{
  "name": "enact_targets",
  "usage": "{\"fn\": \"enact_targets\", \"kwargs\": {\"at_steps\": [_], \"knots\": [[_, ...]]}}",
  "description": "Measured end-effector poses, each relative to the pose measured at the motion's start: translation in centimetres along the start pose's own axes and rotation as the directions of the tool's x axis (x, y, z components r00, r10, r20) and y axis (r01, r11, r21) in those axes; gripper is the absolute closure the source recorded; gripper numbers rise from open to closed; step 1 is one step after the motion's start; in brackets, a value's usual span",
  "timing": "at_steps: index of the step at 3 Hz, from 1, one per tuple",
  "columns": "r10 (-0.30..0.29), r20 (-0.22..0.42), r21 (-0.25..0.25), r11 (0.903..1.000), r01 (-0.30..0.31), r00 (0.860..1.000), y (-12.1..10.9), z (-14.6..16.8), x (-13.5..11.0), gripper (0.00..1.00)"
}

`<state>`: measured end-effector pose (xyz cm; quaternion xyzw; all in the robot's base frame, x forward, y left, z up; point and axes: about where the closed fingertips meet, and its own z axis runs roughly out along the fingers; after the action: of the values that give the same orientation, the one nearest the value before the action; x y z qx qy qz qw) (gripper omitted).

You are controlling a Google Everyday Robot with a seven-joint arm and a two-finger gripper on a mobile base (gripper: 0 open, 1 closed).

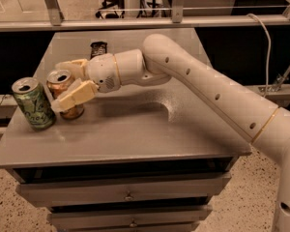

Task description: Move orange can near green can

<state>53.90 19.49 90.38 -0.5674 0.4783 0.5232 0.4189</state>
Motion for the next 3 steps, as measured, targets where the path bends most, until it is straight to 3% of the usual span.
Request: {"fn": "enact_targets", "kwargs": {"at_steps": [1, 2, 3], "knots": [[0.009, -0.006, -0.002, 1.0000, -0.009, 1.000, -0.1, -0.5, 0.3, 0.00], [-0.001, -0.033, 0.045, 0.9990, 0.002, 0.999, -1.0, -3.7, 0.2, 0.00], [-0.046, -0.111, 0.192, 0.9792, 0.067, 0.993, -3.7, -12.5, -1.2, 0.00]]}}
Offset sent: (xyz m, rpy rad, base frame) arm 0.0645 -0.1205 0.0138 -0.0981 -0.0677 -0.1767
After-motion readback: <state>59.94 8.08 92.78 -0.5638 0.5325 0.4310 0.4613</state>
